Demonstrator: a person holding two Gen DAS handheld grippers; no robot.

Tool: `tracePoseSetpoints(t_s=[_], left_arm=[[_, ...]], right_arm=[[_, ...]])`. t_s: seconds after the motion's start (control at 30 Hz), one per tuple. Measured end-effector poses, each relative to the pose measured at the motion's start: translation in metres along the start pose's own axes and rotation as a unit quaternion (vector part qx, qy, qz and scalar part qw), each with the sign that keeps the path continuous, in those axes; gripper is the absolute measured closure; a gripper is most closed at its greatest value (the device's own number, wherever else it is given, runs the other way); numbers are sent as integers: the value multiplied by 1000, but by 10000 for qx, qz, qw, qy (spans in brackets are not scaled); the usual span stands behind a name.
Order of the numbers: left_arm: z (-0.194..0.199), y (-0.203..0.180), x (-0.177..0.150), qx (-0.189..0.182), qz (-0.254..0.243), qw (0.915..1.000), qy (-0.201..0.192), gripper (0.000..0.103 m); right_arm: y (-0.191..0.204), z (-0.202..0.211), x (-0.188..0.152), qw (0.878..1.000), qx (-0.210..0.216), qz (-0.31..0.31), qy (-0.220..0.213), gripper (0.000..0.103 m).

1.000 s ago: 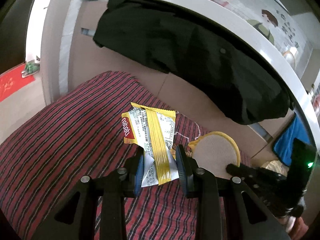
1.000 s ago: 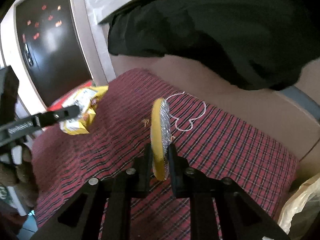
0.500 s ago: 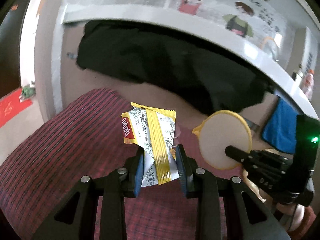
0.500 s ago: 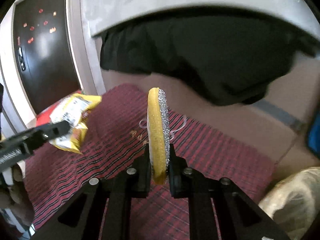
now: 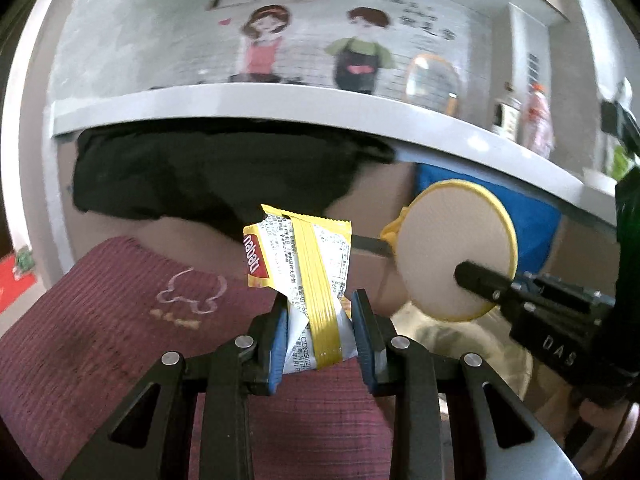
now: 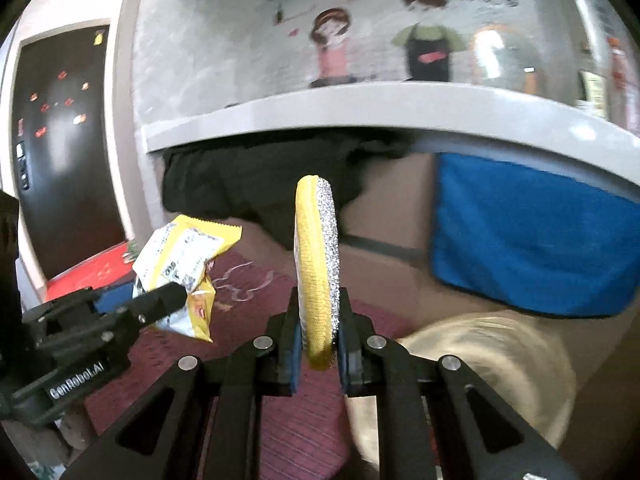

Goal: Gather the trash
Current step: 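Carry the wrapper and round sponge over the bin and open both grippers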

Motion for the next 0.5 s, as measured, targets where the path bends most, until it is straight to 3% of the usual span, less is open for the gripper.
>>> tracePoseSetpoints(t_s=[0.23, 0.5], left_arm=[[-14, -55, -20, -231, -211, 9995, 62, 72], [-21, -83, -35, -214, -370, 9991, -80, 72]], right_arm=[[-56, 37, -31, 9981, -529, -312, -1, 90], [-89, 51, -63, 9954, -807, -507, 58, 90]])
Point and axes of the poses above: each gripper's, at about its wrist camera, not at the fingertips, and z roughly against the way its jaws point, y to its left, x to its top, the point moved 2 cm from there along -z, roughly the way its jaws point, and after that the axes turned 13 degrees about z, right-handed, at the moved point
